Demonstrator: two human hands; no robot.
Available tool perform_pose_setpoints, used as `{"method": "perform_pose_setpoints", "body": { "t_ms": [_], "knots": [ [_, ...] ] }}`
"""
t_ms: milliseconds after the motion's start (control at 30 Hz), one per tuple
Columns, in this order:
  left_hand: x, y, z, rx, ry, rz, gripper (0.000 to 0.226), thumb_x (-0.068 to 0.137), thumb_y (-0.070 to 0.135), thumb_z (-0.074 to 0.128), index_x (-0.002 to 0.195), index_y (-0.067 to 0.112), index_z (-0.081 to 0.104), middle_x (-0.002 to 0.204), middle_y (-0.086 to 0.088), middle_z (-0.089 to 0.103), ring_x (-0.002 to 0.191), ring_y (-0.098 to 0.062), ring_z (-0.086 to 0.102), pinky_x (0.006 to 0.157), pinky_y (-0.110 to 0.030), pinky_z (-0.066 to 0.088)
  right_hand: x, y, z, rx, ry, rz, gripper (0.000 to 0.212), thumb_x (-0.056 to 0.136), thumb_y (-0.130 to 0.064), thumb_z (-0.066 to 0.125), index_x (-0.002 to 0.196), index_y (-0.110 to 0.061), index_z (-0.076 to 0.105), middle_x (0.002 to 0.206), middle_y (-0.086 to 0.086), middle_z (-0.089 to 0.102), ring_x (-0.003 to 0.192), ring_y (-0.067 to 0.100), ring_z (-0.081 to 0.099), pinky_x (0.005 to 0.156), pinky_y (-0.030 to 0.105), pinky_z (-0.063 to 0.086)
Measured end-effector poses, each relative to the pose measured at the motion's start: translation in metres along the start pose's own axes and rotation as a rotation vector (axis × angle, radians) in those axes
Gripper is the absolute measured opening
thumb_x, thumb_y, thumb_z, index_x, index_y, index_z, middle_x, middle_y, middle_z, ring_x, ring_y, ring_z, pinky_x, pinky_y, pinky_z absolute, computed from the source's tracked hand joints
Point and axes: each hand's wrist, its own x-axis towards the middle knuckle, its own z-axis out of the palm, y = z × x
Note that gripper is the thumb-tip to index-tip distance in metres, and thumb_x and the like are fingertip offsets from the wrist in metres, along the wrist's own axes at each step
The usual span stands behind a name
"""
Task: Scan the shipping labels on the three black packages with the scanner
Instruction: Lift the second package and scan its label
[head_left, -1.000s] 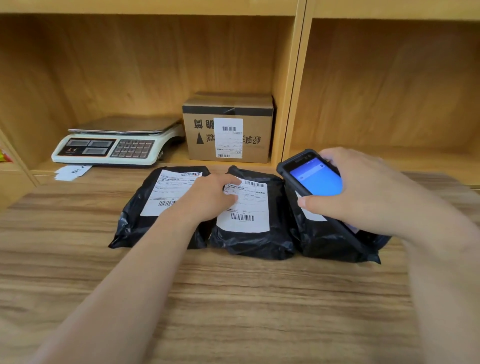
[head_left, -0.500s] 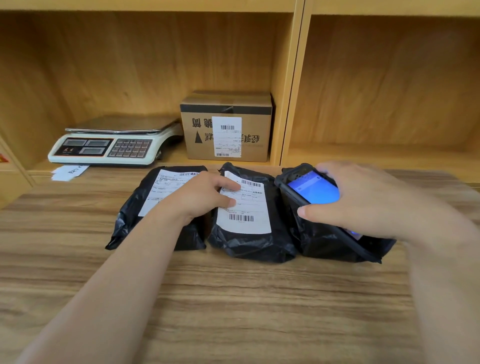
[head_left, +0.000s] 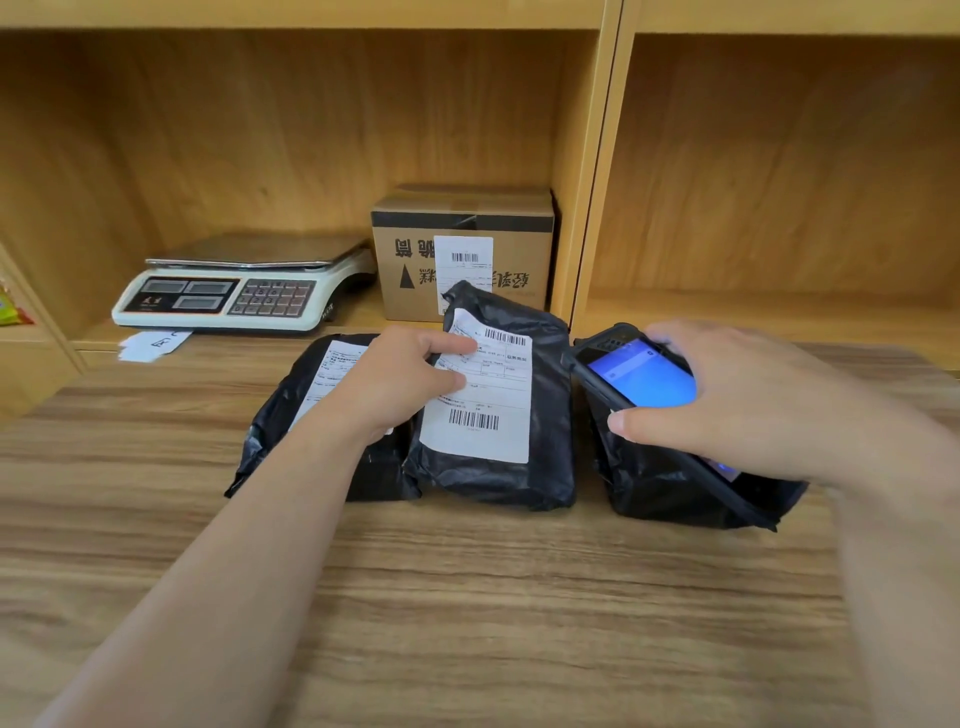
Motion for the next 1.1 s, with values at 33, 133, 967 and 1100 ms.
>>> {"method": "perform_pose_setpoints", "body": {
  "t_ms": [33,133,967,1100],
  "knots": [
    [0.000,0.001,-0.001,-0.004,0.005,0.018,0.042,0.089,0.007,0.075,0.125,0.027,0.073,0.134,0.008,0.064,0.121,-0.014,0.059,0.104,-0.035,0.050,0.000,0.000,0.000,0.006,0.000,-0.004,0.069,0.070,-0.067,0.068,0.124,-0.024,0.057,0.122,-0.001,0.063,0.112,0.022,0.058,0.088,0.039,0.048],
    [-0.001,0.002,-0.004,0.026,0.025,0.080,0.045,0.089,0.008,0.075,0.129,0.028,0.071,0.140,0.009,0.062,0.126,-0.008,0.052,0.103,-0.027,0.042,0.001,0.001,0.001,0.004,0.019,-0.036,0.052,0.063,-0.071,0.063,0.092,-0.029,0.055,0.090,-0.005,0.063,0.079,0.013,0.059,0.063,0.035,0.043],
    [-0.028,0.035,-0.026,0.087,0.184,0.312,0.077,0.090,-0.006,0.056,0.153,0.036,0.042,0.148,0.016,0.054,0.114,-0.010,0.066,0.088,-0.026,0.059,-0.003,0.002,-0.003,0.067,0.078,-0.087,0.048,0.064,-0.071,0.065,0.097,-0.038,0.058,0.091,-0.013,0.063,0.075,0.005,0.059,0.056,0.030,0.040],
    [-0.030,0.040,-0.028,0.093,0.208,0.344,0.078,0.093,-0.007,0.054,0.155,0.036,0.037,0.150,0.017,0.052,0.110,0.004,0.062,0.079,-0.013,0.056,-0.003,-0.001,-0.003,0.066,0.078,-0.091,0.053,0.062,-0.073,0.063,0.102,-0.038,0.057,0.094,-0.013,0.062,0.076,0.008,0.059,0.058,0.032,0.043]
  ]
}}
